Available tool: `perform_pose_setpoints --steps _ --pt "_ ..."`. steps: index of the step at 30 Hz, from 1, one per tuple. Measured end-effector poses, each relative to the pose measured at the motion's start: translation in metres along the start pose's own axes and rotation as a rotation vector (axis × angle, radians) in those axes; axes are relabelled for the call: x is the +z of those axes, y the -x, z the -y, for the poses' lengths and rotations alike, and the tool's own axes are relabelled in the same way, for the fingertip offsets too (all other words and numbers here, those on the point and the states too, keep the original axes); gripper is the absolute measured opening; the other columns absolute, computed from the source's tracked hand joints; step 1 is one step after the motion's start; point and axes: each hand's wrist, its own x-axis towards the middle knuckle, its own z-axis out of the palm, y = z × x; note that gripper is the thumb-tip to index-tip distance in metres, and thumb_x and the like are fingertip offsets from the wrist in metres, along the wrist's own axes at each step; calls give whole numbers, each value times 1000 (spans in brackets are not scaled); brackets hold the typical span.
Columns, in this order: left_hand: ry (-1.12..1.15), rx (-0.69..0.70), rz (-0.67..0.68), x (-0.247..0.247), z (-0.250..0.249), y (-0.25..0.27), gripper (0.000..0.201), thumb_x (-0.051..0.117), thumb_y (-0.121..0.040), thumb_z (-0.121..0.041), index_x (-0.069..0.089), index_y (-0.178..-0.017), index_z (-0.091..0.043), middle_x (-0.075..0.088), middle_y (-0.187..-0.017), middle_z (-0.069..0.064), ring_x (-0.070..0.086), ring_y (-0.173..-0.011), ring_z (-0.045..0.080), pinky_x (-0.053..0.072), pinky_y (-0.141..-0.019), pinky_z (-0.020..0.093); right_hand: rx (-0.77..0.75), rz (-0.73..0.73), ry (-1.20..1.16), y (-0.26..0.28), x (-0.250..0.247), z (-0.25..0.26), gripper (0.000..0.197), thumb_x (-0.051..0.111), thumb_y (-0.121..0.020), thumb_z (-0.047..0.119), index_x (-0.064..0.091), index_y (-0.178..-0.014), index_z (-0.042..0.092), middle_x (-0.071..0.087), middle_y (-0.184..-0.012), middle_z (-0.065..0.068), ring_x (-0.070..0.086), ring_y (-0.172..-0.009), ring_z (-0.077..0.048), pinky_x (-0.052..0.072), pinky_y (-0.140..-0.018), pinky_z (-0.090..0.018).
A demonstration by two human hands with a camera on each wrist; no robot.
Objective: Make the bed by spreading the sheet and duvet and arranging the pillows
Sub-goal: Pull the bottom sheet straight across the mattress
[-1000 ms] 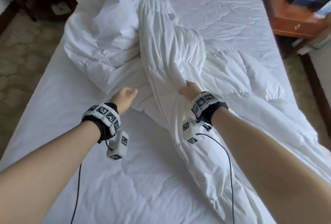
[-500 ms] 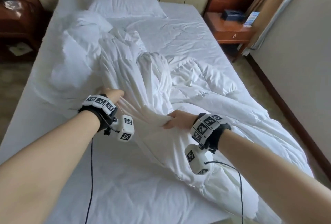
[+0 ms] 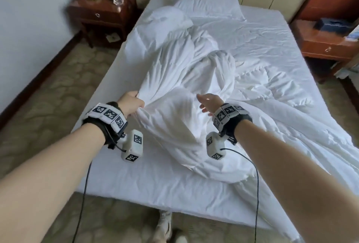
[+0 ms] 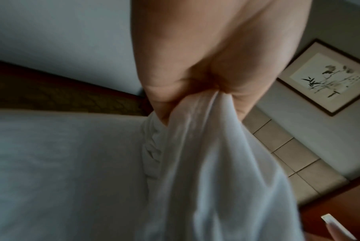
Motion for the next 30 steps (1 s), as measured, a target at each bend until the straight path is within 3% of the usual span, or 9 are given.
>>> perform_pose_setpoints --steps 2,5,7,14,17,19,24,27,30 --pt "19 -51 45 -18 28 32 22 48 -79 7 58 -94 -7 57 -83 12 49 -78 23 32 -59 26 -2 19 11 0 31 6 57 44 -94 47 50 -127 1 59 -101 -9 59 -88 -23 46 -73 -31" --pt "95 -149 118 -58 69 79 29 45 -85 10 57 -104 -7 58 -83 10 53 -73 24 42 -55 22 6 39 -9 7 82 23 77 47 -87 58 32 -142 7 50 -135 -13 53 -121 -29 42 -99 -42" --pt "115 -209 172 -83 93 101 28 44 -87 12 57 -103 -8 60 -85 10 54 -74 21 48 -53 19 1 33 -61 11 107 37 87 48 -83 63 25 -145 7 44 -142 -14 49 -126 -30 41 -103 -46" --pt "-37 -296 355 -128 165 115 16 54 -92 -8 55 -105 -18 61 -107 8 58 -87 17 48 -72 24 25 -11 -125 18 152 62 96 54 -73 69 24 -145 13 49 -134 -13 53 -120 -31 44 -99 -51" --pt "-319 -298 456 -134 167 100 39 48 -96 -28 40 -134 -26 49 -132 6 52 -110 19 42 -84 27 46 -72 -98 26 149 68 85 52 -81 62 26 -144 10 53 -132 -13 54 -120 -30 44 -100 -50" --pt "-452 -276 494 -139 161 87 50 46 -96 -33 29 -143 -26 43 -142 7 49 -117 21 40 -83 28 55 -115 -80 28 143 67 74 50 -87 55 33 -140 5 56 -129 -13 56 -117 -29 45 -99 -49" --pt "-376 -41 304 -134 119 35 47 51 -95 -27 39 -139 -18 54 -131 14 55 -100 25 40 -69 26 108 -166 -93 41 118 52 60 47 -93 43 36 -138 3 60 -118 -14 60 -101 -25 48 -96 -43" --pt "-358 152 165 -111 82 6 42 53 -93 -24 46 -134 -16 58 -127 12 58 -108 29 45 -82 30 170 -232 -90 35 89 28 61 48 -92 44 40 -136 2 58 -125 -17 58 -112 -31 47 -97 -45" --pt "-353 241 143 -80 47 -27 41 53 -93 -22 46 -133 -15 58 -126 11 55 -112 29 42 -90 31 220 -329 -54 13 53 7 65 46 -92 48 43 -134 -1 56 -129 -18 56 -101 -24 45 -70 -29"
